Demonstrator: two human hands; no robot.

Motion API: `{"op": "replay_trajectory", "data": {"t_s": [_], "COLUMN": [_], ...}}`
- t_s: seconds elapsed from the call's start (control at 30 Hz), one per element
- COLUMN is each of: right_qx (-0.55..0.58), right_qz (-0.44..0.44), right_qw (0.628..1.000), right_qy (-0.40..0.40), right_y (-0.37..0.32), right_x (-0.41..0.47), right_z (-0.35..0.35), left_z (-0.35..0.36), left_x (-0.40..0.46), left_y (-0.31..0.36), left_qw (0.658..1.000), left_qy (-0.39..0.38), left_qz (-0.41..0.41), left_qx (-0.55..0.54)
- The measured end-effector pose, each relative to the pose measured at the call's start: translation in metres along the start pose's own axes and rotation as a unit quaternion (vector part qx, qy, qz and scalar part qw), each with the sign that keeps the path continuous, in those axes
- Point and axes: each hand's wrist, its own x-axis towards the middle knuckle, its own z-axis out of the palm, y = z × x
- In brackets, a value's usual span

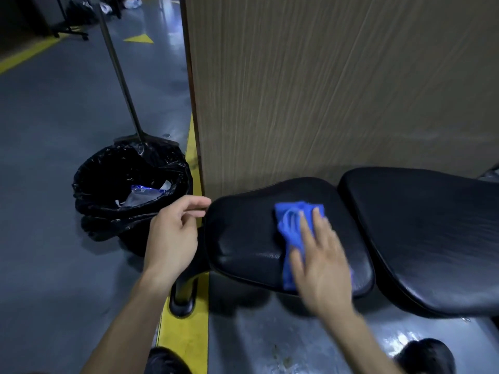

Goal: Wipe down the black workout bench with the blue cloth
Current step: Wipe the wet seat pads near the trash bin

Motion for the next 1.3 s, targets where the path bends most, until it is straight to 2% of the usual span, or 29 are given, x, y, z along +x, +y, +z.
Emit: {"op": "replay_trajectory", "data": {"t_s": [0.07,0.17,0.3,0.4,0.5,0.57,0.7,0.8,0.93,1.03,1.3], "right_qx": [0.009,0.013,-0.008,0.020,0.038,0.054,0.013,-0.009,0.028,0.028,-0.143], "right_qz": [-0.055,-0.100,-0.139,-0.077,0.085,0.137,0.071,0.041,0.054,0.068,0.079], "right_qw": [0.998,0.995,0.989,0.997,0.996,0.989,0.997,0.998,0.998,0.997,0.983], "right_qy": [-0.005,-0.011,-0.038,-0.024,0.003,0.004,0.026,0.046,-0.018,-0.034,-0.085], "right_y": [-0.035,-0.073,-0.051,0.013,0.074,0.081,0.065,0.070,0.077,0.084,0.075], "right_x": [-0.033,-0.025,-0.010,-0.012,0.005,0.007,-0.027,-0.020,0.015,0.047,0.128], "right_z": [0.011,0.025,0.016,-0.003,-0.022,-0.027,-0.025,-0.032,-0.026,-0.026,-0.019], "left_z": [0.003,0.012,0.022,0.024,0.027,0.027,0.028,0.031,0.038,0.042,0.049], "left_x": [0.000,0.000,-0.004,-0.005,-0.011,-0.016,-0.017,-0.014,-0.010,-0.005,0.011], "left_y": [0.001,0.005,0.012,0.011,0.012,0.014,0.011,0.013,0.014,0.009,0.002], "left_qw": [1.000,1.000,1.000,0.999,0.999,0.998,0.998,0.998,0.997,0.996,0.997], "left_qy": [0.000,-0.009,-0.019,-0.027,-0.041,-0.047,-0.048,-0.046,-0.045,-0.052,-0.042], "left_qz": [0.001,0.004,0.018,0.009,0.026,0.026,0.025,0.020,0.041,0.046,0.046], "left_qx": [0.006,0.011,0.014,0.017,0.016,0.026,0.031,0.040,0.044,0.056,0.053]}}
